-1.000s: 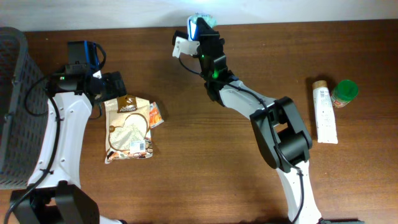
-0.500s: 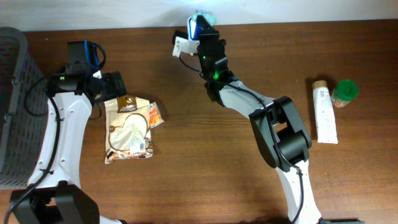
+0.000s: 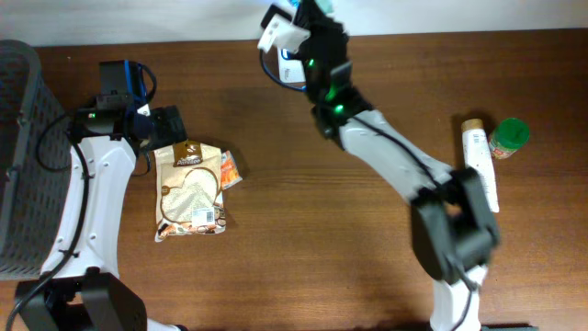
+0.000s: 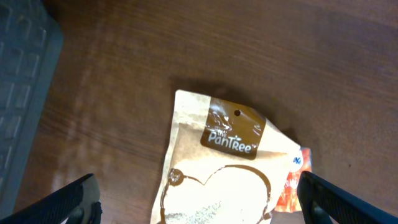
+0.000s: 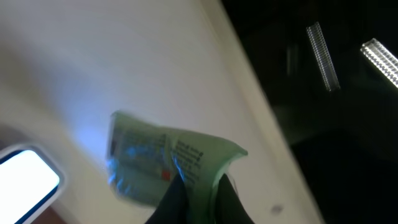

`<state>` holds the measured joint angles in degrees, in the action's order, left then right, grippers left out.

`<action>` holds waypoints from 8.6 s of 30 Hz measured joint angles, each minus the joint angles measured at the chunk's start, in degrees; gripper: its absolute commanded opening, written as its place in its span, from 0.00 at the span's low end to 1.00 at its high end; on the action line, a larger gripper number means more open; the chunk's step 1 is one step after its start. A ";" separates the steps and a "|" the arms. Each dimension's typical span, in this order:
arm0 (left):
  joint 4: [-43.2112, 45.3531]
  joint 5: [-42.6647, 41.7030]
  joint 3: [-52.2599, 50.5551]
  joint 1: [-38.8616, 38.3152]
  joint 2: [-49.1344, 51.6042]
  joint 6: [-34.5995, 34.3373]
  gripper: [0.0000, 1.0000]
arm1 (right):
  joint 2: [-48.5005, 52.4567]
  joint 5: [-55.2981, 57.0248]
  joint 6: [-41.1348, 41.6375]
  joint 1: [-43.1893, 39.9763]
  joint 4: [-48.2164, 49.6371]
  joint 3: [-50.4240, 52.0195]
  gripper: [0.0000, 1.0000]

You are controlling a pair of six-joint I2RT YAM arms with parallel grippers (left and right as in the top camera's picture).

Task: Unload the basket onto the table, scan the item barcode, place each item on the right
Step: 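Hold the green packet's barcode in front of the scanner window, then carry the green packet to the right side and release it, then move the right gripper to the orange tissue packet and grasp it, then lift the orange packet and carry it toward the scanner, then hold the orange packet in front of the scanner window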

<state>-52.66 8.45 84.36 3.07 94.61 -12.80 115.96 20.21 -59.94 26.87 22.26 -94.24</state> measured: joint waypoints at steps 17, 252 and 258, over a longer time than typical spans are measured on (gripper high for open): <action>0.04 0.00 0.02 0.00 0.00 0.02 0.99 | -29.16 -7.89 69.64 -23.02 -70.14 -0.46 0.04; 0.00 0.00 0.02 0.00 0.00 0.00 0.99 | 28.24 6.62 4.20 -2.60 -23.63 -27.47 0.04; 0.00 0.00 0.02 0.00 0.00 0.00 0.99 | 28.24 6.47 4.63 -1.29 -23.63 -27.47 0.04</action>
<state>-52.66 8.45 84.38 3.07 94.61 -12.80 144.20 26.68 -55.31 25.58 -1.37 -121.71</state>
